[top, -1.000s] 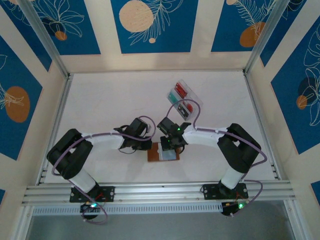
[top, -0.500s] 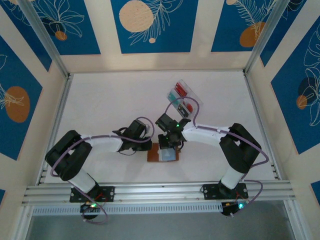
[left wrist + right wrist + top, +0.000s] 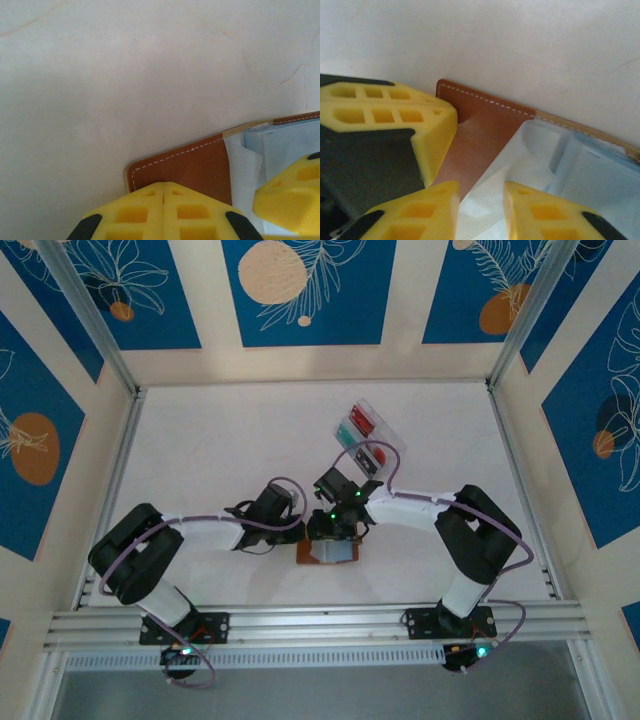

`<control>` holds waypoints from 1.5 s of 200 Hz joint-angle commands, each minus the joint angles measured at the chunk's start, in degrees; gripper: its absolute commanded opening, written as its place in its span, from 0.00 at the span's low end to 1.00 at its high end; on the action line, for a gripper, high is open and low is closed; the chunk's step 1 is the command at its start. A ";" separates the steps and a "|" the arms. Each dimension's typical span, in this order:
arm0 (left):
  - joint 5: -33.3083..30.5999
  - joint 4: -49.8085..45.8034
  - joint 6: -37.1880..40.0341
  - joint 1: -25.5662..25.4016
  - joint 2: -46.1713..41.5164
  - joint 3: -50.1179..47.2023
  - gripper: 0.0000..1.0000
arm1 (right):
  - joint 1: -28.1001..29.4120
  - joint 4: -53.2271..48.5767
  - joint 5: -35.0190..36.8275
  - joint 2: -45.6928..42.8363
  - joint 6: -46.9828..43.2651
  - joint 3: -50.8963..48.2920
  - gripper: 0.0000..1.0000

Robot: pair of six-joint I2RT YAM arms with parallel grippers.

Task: Put the credit cards into the card holder
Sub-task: Flip over the card slot in the card holder.

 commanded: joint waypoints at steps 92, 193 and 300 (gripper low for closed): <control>0.67 -5.78 -2.87 -1.41 2.47 -3.71 0.06 | 1.85 3.49 -8.03 -10.73 2.58 -8.27 0.64; 2.90 -7.49 -3.95 -1.03 -3.23 -4.02 0.09 | 1.72 8.66 -9.28 -5.59 3.40 -4.32 0.64; 12.00 -18.40 -3.40 11.01 -24.90 -4.26 0.20 | 0.59 22.59 -17.63 3.52 8.00 -5.13 0.64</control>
